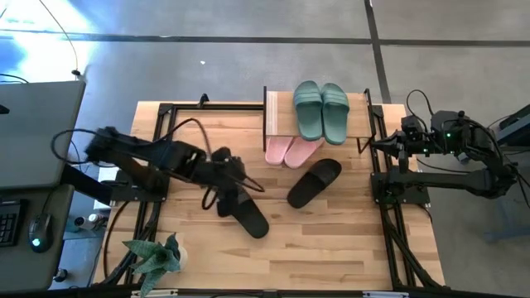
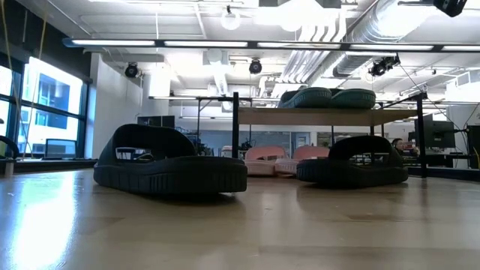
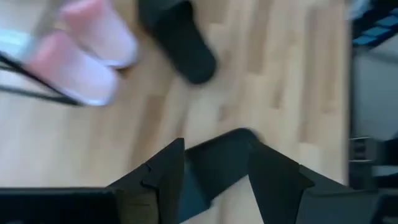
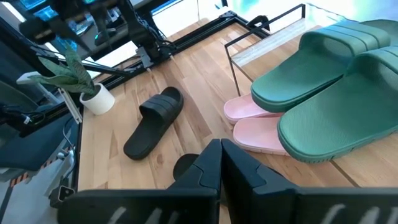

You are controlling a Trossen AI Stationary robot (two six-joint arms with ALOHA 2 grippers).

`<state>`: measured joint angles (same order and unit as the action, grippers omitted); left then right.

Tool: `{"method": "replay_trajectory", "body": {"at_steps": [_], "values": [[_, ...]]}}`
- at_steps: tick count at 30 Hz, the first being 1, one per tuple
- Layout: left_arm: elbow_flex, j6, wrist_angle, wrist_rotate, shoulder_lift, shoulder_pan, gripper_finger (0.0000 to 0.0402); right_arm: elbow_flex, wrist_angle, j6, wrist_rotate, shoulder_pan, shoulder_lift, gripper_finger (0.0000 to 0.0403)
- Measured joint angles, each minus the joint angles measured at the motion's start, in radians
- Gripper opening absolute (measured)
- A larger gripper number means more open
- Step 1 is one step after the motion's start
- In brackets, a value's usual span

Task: Pick and place slides into the shelf
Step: Move the black slide to the top right of the table

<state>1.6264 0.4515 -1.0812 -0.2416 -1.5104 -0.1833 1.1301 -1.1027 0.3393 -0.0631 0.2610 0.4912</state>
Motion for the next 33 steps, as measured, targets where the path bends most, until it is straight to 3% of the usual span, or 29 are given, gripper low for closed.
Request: {"method": "replay_trajectory", "body": {"at_steps": [4, 8, 14, 26, 33], "values": [[-0.309, 0.061, 0.278, 0.007, 0.168, 0.0, 0.0157, 0.0, 0.0, 0.0, 0.0, 0.0, 0.0, 0.0002], [-0.44, 0.201, 0.306, -0.013, 0.219, 0.0, 0.0156, 0.0, 0.0, 0.0, 0.0, 0.0, 0.0, 0.0002], [-0.462, 0.26, 0.152, -0.012, 0.146, -0.001, 0.0156, 0.0, 0.0, 0.0, 0.0, 0.0, 0.0, 0.0002], [-0.416, 0.235, 0.138, 0.011, -0.034, 0.0, 0.0156, 0.0, 0.0, 0.0, 0.0, 0.0, 0.0, 0.0002], [-0.414, 0.233, 0.169, 0.033, -0.058, 0.0, 0.0156, 0.0, 0.0, 0.0, 0.0, 0.0, 0.0, 0.0002]]}}
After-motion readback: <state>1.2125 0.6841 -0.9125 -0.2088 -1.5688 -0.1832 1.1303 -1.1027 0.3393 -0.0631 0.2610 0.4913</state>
